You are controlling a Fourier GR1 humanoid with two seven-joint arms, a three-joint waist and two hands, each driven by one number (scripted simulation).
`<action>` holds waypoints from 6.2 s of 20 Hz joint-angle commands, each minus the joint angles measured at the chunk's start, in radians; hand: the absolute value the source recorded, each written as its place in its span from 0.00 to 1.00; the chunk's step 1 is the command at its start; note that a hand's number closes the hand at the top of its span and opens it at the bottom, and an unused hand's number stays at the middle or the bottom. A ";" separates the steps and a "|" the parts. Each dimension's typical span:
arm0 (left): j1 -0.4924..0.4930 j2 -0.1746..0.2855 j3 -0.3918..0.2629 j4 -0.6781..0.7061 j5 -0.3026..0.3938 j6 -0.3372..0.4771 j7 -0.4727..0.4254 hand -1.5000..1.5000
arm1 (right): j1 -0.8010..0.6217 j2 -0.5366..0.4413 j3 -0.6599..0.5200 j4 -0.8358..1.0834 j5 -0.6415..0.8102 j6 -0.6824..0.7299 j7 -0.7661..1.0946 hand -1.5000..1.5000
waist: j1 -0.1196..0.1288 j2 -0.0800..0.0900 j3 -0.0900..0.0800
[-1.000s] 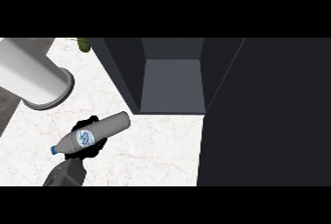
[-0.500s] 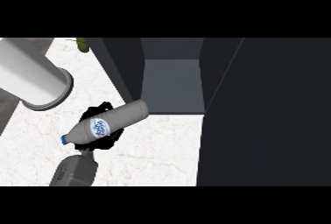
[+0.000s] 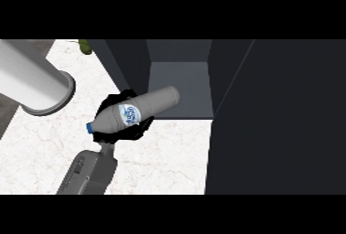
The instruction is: Pick up the bottled water, place it into the cabinet and close the cabinet
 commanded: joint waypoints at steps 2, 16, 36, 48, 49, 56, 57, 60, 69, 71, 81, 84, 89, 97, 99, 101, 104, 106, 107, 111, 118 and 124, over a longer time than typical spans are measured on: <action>-0.176 -0.013 -0.031 0.069 -0.036 0.088 0.039 1.00 | -0.005 0.001 0.015 0.030 0.021 -0.004 -0.016 0.00 | -0.013 0.002 0.002; -0.334 -0.010 -0.096 0.146 -0.251 0.368 0.040 1.00 | -0.053 0.002 0.039 0.053 0.002 0.031 -0.013 0.00 | -0.084 0.015 0.002; -0.314 0.146 -0.108 0.206 -0.426 0.557 0.128 1.00 | -0.081 -0.012 0.033 0.049 -0.023 0.042 0.026 0.00 | -0.132 0.030 0.001; -0.314 0.164 -0.172 0.298 -0.575 0.710 0.154 0.00 | -0.081 -0.010 0.048 0.065 -0.023 0.056 0.007 0.00 | -0.140 0.031 0.001; -0.304 0.191 -0.169 0.292 -0.571 0.693 0.145 0.00 | -0.118 -0.005 0.015 0.090 -0.035 0.051 0.015 0.00 | -0.129 0.036 0.002; -0.289 0.180 -0.182 0.292 -0.551 0.702 0.180 0.00 | -0.099 -0.002 0.055 0.090 -0.019 0.057 0.006 0.00 | -0.140 0.036 0.000; -0.310 0.192 -0.189 0.298 -0.557 0.684 0.188 0.00 | -0.116 0.008 0.043 0.113 -0.006 0.043 0.000 0.00 | -0.119 0.031 0.001; -0.299 0.196 -0.173 0.295 -0.546 0.708 0.197 0.00 | -0.088 -0.015 0.037 0.086 -0.022 0.063 -0.008 0.00 | -0.141 0.033 0.000; -0.289 0.158 -0.157 0.172 -0.400 0.611 0.051 0.00 | -0.066 -0.006 0.061 0.045 0.005 0.037 -0.006 0.00 | -0.105 0.022 -0.004; -0.293 0.145 -0.143 0.132 -0.353 0.582 0.034 0.00 | -0.068 -0.028 0.033 0.061 -0.012 0.057 -0.010 0.00 | -0.103 0.022 -0.003; -0.250 0.099 -0.104 0.163 -0.195 0.368 -0.199 0.00 | -0.042 -0.017 0.029 0.035 0.005 0.021 -0.019 0.00 | -0.037 0.008 0.000; -0.278 0.142 -0.076 0.132 -0.151 0.297 -0.164 0.00 | -0.009 -0.022 0.020 0.056 -0.013 0.029 -0.047 0.00 | -0.029 0.004 0.001; -0.176 0.120 -0.104 0.067 -0.145 0.256 -0.219 0.00 | 0.040 -0.053 0.021 -0.055 -0.006 0.013 -0.023 0.00 | -0.011 -0.001 0.001; -0.060 0.064 -0.150 -0.119 -0.123 0.266 -0.145 0.00 | -0.036 0.000 0.061 0.019 0.024 -0.027 0.003 0.00 | 0.006 -0.001 0.002; 0.009 0.104 -0.144 -0.208 -0.101 0.215 -0.129 0.00 | 0.010 -0.021 0.083 -0.044 0.030 -0.028 0.009 0.00 | 0.004 -0.002 0.001; 0.061 0.097 -0.168 -0.304 -0.117 0.237 -0.084 0.00 | 0.003 -0.032 0.063 0.018 0.031 -0.010 -0.039 0.00 | 0.004 -0.002 0.002; 0.152 0.135 -0.200 -0.461 -0.118 0.217 -0.045 0.00 | -0.019 0.004 0.106 -0.001 0.071 -0.070 0.006 0.00 | 0.012 -0.002 0.002; 0.198 0.104 -0.223 -0.450 -0.127 0.199 -0.087 0.00 | 0.070 -0.001 0.192 -0.006 0.126 -0.079 -0.065 0.00 | 0.001 -0.002 0.001; 0.251 0.093 -0.273 -0.551 -0.145 0.240 -0.046 0.00 | 0.000 -0.001 0.138 0.007 0.090 -0.070 -0.022 0.00 | 0.008 -0.002 0.002; 0.336 0.087 -0.345 -0.604 -0.147 0.213 -0.046 0.00 | -0.037 -0.056 0.122 0.000 0.108 -0.038 0.012 0.00 | 0.007 -0.001 0.001; 0.496 0.165 -0.328 -0.797 -0.113 0.185 -0.064 0.00 | -0.016 -0.200 0.184 -0.074 0.170 0.062 0.094 1.00 | 0.014 -0.002 0.001; 0.729 0.266 -0.273 -0.928 -0.061 0.111 -0.149 0.00 | -0.054 -0.214 0.307 -0.108 0.242 0.106 0.132 1.00 | 0.028 -0.004 0.000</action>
